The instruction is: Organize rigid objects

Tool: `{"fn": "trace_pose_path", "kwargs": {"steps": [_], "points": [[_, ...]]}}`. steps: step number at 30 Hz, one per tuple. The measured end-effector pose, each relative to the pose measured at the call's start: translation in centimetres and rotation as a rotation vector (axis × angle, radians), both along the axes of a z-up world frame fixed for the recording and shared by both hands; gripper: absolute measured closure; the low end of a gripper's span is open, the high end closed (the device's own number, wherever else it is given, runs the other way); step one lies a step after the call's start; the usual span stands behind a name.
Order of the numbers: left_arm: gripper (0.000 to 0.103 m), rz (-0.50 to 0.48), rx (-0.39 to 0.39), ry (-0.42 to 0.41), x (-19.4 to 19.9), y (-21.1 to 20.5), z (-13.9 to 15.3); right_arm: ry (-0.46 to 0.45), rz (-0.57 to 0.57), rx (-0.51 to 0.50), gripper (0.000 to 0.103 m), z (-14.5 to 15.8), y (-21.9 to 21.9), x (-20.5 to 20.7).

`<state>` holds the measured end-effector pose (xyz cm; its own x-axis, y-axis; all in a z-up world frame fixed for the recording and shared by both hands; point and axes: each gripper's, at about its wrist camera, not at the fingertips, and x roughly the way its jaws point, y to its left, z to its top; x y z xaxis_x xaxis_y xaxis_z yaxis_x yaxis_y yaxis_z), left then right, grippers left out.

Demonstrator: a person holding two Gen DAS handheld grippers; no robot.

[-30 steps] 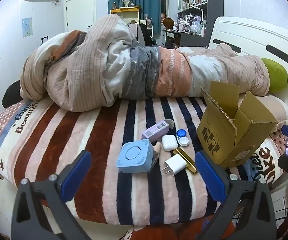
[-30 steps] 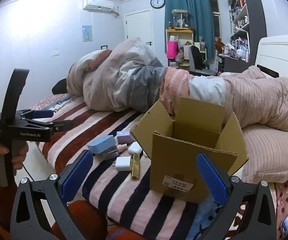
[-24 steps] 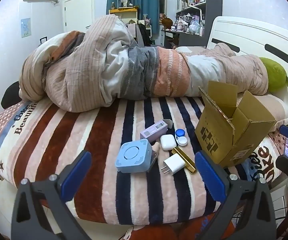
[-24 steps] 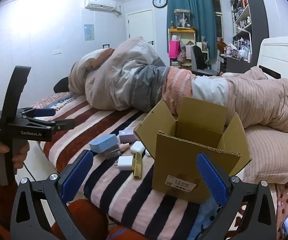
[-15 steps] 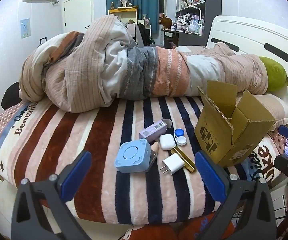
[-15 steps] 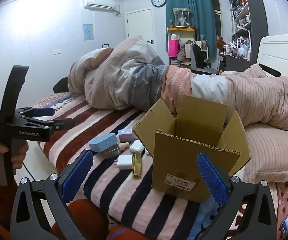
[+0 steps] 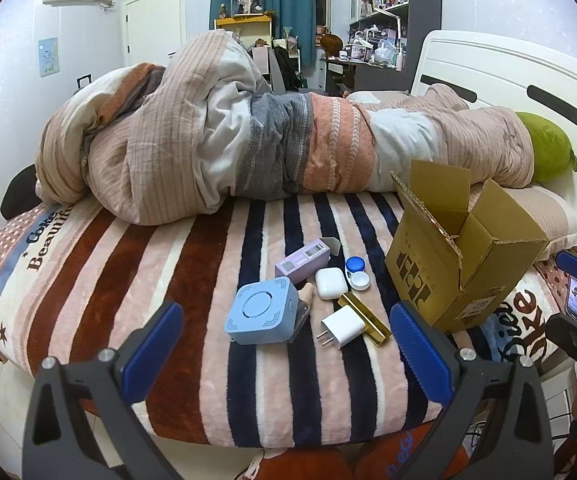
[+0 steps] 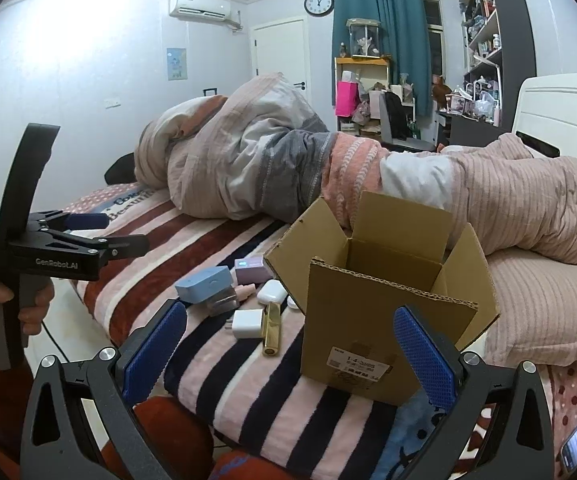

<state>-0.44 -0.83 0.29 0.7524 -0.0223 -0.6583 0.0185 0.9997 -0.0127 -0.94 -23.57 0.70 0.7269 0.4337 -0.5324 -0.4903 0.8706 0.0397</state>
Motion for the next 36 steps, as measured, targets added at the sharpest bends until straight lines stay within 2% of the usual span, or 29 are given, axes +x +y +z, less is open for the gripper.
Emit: {"fn": "trace_pose_path", "kwargs": {"steps": [36], "points": [[0.000, 0.000, -0.009, 0.005, -0.23, -0.28, -0.15, 0.018, 0.045, 0.025, 0.000, 0.13, 0.76, -0.02]]}}
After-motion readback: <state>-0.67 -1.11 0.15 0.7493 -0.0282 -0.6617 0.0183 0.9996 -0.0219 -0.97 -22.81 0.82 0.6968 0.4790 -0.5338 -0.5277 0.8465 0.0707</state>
